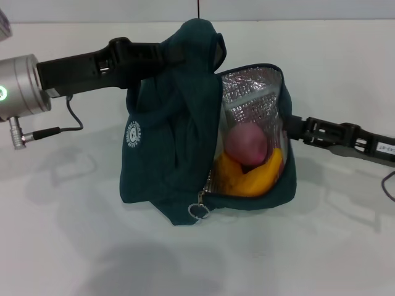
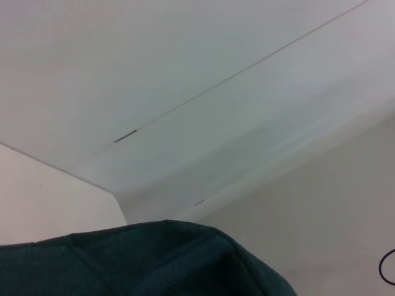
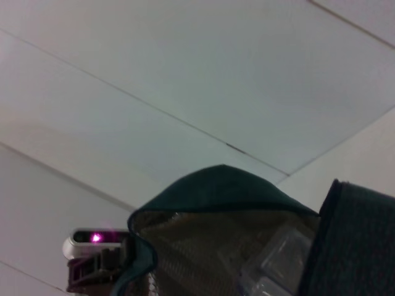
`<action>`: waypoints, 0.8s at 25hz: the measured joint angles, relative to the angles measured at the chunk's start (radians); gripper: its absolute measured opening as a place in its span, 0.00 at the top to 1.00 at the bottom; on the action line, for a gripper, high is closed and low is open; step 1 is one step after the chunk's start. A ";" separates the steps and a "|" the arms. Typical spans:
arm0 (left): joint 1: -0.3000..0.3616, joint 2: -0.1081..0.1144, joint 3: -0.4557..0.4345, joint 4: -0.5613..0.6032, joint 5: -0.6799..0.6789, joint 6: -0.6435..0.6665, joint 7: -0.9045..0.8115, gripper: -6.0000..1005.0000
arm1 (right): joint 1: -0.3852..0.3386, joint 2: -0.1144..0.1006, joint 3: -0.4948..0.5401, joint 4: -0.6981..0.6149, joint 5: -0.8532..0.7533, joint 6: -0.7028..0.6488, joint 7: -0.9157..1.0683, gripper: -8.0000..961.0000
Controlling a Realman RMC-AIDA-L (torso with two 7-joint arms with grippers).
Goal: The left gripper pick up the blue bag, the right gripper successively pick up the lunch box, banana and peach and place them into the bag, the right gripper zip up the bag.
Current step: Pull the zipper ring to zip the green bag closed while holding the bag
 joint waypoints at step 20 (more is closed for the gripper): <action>0.000 0.001 -0.001 0.000 0.000 0.002 0.000 0.95 | 0.009 -0.001 -0.045 -0.015 -0.024 0.034 0.024 0.41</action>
